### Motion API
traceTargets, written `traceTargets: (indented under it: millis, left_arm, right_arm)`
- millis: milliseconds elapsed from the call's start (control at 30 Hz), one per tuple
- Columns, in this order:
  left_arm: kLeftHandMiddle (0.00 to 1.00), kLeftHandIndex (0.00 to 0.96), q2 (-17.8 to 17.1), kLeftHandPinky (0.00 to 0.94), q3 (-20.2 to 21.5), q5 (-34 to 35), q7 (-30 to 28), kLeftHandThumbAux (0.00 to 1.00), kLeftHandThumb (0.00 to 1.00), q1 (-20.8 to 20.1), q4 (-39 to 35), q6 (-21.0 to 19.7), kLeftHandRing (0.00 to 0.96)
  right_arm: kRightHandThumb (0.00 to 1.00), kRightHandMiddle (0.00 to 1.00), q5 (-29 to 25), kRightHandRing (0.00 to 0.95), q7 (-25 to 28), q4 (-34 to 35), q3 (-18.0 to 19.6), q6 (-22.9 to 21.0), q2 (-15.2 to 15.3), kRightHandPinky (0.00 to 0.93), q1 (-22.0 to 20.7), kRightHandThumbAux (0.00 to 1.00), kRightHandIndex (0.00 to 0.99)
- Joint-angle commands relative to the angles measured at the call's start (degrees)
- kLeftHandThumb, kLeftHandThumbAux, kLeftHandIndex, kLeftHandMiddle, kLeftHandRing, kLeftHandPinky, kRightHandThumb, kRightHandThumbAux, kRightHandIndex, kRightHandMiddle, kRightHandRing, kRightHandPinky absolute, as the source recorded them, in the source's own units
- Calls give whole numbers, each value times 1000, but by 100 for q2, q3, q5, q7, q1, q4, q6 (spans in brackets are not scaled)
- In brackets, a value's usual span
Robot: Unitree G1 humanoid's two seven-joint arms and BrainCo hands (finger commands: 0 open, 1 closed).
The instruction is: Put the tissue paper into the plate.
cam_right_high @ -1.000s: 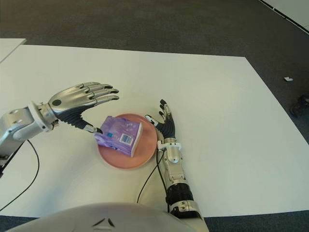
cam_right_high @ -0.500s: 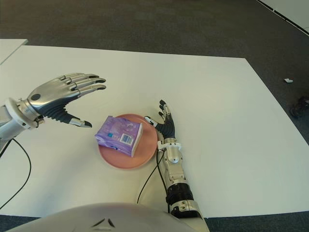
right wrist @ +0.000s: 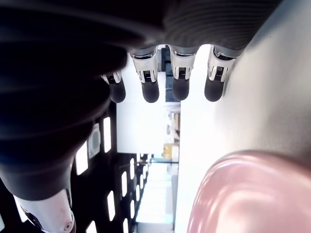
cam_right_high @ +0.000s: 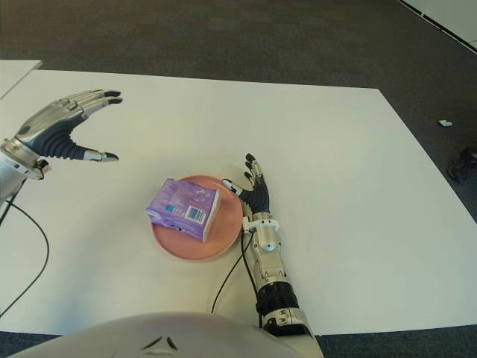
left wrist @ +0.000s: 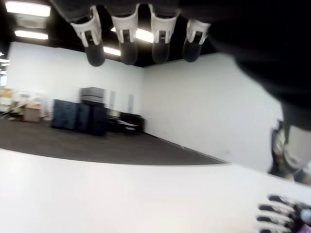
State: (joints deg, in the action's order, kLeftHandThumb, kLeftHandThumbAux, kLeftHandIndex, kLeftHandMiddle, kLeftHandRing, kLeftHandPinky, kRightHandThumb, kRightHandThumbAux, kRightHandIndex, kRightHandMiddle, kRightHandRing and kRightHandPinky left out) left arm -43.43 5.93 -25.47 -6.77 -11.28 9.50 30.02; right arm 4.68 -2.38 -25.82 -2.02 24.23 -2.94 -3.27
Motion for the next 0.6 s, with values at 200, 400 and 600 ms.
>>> traceTargets:
  millis: [200,400,600]
  left_arm:
    - [0,0,1919,0,-452,273,1341,629,0,-59,2253,-236,0]
    - [0,0,2584,0,-649,268,2092,663,0,39,3163,315,0]
    - [0,0,3160,0,-702,465,2524,629,0,128,3907,578,0]
  right_arm:
    - [0,0,21,0,-2,-323,-66,-335,-14,0,345,750,0]
    - [0,0,-31,0,44,-320,-49,-313,7,0,364,750,0]
    - [0,0,-13,0,41,-219,-52,-355,42,0,417,750,0]
